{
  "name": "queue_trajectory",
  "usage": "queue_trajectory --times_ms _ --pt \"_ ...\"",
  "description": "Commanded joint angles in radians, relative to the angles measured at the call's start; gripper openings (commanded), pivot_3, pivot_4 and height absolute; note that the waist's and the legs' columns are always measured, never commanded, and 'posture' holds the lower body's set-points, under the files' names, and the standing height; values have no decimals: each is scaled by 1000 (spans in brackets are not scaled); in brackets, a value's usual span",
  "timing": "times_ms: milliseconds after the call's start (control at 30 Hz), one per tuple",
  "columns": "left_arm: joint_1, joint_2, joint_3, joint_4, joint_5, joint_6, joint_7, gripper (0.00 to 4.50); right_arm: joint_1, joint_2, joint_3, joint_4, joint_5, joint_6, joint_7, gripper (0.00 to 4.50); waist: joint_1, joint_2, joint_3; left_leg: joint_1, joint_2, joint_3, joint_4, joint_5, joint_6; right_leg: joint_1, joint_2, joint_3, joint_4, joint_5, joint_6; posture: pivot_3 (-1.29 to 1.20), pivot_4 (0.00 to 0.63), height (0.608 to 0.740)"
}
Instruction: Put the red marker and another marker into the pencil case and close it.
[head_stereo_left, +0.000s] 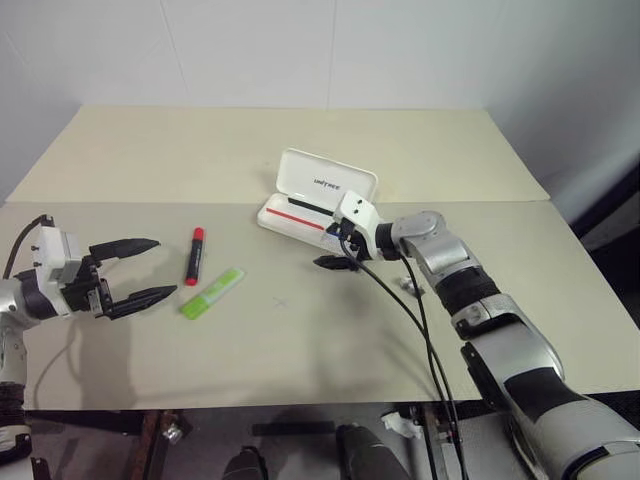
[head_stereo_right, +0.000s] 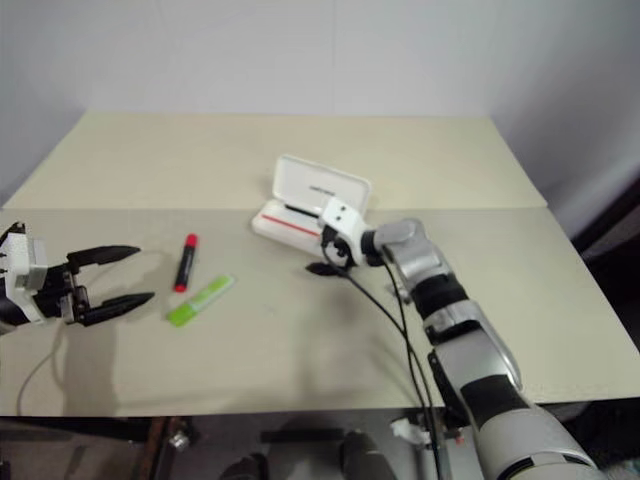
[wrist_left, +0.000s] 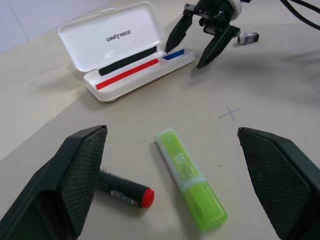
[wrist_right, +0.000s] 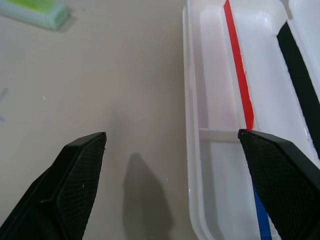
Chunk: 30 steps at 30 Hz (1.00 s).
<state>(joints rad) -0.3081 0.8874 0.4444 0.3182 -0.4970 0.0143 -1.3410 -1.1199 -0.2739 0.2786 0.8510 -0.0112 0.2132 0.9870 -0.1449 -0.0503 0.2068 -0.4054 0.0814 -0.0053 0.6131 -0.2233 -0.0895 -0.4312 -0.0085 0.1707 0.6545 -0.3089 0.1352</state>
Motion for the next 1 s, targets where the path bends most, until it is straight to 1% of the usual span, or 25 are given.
queue_trajectory --times_ms 33,233,400,500,533,600,633,867,900,1000 --pt "14 30 52 -49 -39 11 15 4481 -30 9 -10 23 -13 -31 12 4500 -1 0 0 0 0 0 0 0 0 0 0 0 0 0 0 0 150 740" --pt "47 19 85 -95 -62 40 44 4481 -54 15 -10 55 -41 -26 10 4500 -10 0 0 0 0 0 0 0 0 0 0 0 0 0 0 0 150 740" --pt "61 12 86 -116 -65 45 54 4481 -84 36 -1 139 -81 -19 -22 4500 -24 0 0 0 0 0 0 0 0 0 0 0 0 0 0 0 150 740" --pt "63 10 89 -127 -72 51 59 4500 -111 53 -10 192 -95 -5 -53 3895 -28 0 0 0 0 0 0 0 0 0 0 0 0 0 0 0 150 740" --pt "64 11 90 -131 -75 54 60 4500 -118 57 -12 205 -100 -5 -59 3590 -28 0 0 0 0 0 0 0 0 0 0 0 0 0 0 0 150 740" --pt "68 13 91 -137 -81 60 63 4500 -127 61 -15 223 -105 -13 -63 2928 -29 0 0 0 0 0 0 0 0 0 0 0 0 0 0 0 150 740" --pt "72 13 93 -142 -84 64 64 4500 -133 63 -18 231 -106 -16 -65 2491 -30 0 0 0 0 0 0 0 0 0 0 0 0 0 0 0 150 740" --pt "75 14 95 -150 -98 77 71 4500 -151 53 -33 232 -110 -54 -62 144 -36 0 0 0 0 0 0 0 0 0 0 0 0 0 0 0 150 740" --pt "75 14 95 -150 -101 80 69 4500 -151 48 -38 223 -105 -64 -59 65 -37 0 0 0 0 0 0 0 0 0 0 0 0 0 0 0 150 740" --pt "84 20 91 -155 -120 115 54 4500 -143 29 -56 182 -86 -108 -38 65 -40 0 0 0 0 0 0 0 0 0 0 0 -1 0 0 0 150 740"
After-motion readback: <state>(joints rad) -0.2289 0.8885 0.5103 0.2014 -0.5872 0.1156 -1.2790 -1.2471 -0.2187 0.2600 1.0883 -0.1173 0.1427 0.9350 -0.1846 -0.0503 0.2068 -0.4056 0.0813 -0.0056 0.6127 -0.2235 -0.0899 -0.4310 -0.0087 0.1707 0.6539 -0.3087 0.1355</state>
